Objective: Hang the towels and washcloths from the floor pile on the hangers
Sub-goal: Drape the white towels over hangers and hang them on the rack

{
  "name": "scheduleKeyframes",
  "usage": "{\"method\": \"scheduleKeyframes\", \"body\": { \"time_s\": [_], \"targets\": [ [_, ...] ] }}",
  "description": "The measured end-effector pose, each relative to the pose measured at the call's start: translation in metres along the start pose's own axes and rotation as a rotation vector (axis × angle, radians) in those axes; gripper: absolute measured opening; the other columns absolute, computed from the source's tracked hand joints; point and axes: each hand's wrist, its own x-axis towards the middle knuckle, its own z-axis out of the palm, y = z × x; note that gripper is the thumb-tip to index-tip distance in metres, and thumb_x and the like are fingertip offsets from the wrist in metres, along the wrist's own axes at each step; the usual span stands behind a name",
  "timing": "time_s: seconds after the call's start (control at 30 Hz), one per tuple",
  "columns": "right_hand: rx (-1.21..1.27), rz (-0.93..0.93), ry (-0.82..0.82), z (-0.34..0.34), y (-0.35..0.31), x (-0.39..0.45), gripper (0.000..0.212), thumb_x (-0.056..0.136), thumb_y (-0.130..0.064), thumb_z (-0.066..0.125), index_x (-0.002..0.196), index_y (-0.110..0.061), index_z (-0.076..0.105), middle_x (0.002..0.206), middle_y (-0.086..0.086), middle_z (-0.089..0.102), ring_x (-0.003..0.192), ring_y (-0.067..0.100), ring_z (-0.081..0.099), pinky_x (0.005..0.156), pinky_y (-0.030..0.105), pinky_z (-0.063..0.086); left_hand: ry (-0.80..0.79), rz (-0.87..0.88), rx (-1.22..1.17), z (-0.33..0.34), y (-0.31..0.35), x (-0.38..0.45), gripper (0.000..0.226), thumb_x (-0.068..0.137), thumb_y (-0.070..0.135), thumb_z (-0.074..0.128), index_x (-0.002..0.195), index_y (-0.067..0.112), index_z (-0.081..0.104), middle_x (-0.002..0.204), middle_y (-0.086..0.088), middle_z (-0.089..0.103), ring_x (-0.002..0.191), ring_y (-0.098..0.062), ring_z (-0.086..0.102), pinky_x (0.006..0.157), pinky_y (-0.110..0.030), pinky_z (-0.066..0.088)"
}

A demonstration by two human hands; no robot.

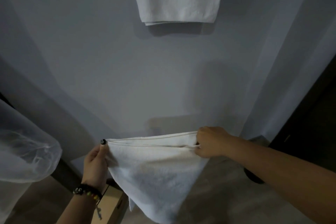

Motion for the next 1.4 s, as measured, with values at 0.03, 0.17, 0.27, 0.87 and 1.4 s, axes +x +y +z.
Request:
{"method": "scheduleKeyframes", "body": {
  "time_s": [0.03, 0.17, 0.27, 0.87, 1.4],
  "targets": [
    [0.016, 0.053, 0.015, 0.001, -0.002, 0.001, 0.036, 0.087, -0.046, 0.049, 0.083, -0.013, 0.064, 0.098, 0.008, 0.063, 0.091, 0.027, 0.063, 0.071, 0.029, 0.044, -0.007, 0.006, -0.001, 0.004, 0.001, 0.000, 0.058, 0.102, 0.009, 0.039, 0.050, 0.018, 0.062, 0.049, 0.012, 0.049, 0.050, -0.003, 0.045, 0.053, -0.017, 0.040],
    [0.030, 0.174, 0.028, 0.002, 0.000, 0.006, 0.056, 0.088, -0.062, 0.048, 0.106, -0.012, 0.064, 0.113, 0.006, 0.063, 0.104, 0.026, 0.061, 0.080, 0.030, 0.045, -0.024, 0.038, 0.003, 0.008, 0.003, 0.002, 0.054, 0.102, 0.011, 0.041, 0.051, 0.019, 0.057, 0.052, 0.011, 0.045, 0.052, -0.004, 0.040, 0.060, -0.029, 0.031],
    [-0.003, 0.165, -0.054, 0.001, -0.001, 0.007, 0.045, 0.083, -0.050, 0.062, 0.107, -0.011, 0.064, 0.112, 0.008, 0.062, 0.104, 0.027, 0.061, 0.081, 0.030, 0.046, -0.038, 0.049, 0.014, 0.006, 0.001, 0.004, 0.043, 0.102, 0.013, 0.042, 0.060, 0.014, 0.056, 0.063, 0.000, 0.047, 0.064, -0.013, 0.042, 0.064, -0.033, 0.032],
    [-0.070, -0.523, 0.636, 0.025, 0.042, -0.002, 0.037, 0.091, -0.041, 0.056, 0.073, -0.011, 0.064, 0.083, 0.005, 0.057, 0.080, 0.021, 0.050, 0.072, 0.035, 0.040, 0.169, 0.006, 0.099, 0.002, 0.009, 0.008, 0.038, 0.102, 0.018, 0.042, 0.065, 0.011, 0.045, 0.062, -0.004, 0.037, 0.057, -0.012, 0.036, 0.058, -0.028, 0.029],
    [0.781, -0.124, 0.690, -0.027, 0.024, 0.007, 0.031, 0.085, -0.016, 0.069, 0.070, -0.022, 0.042, 0.062, -0.008, 0.042, 0.052, 0.004, 0.037, 0.051, 0.016, 0.029, 0.389, 0.060, 0.129, 0.052, 0.083, 0.029, 0.044, 0.102, 0.038, 0.038, 0.064, 0.016, 0.032, 0.061, -0.001, 0.024, 0.058, -0.015, 0.024, 0.053, -0.030, 0.021]
  ]
}}
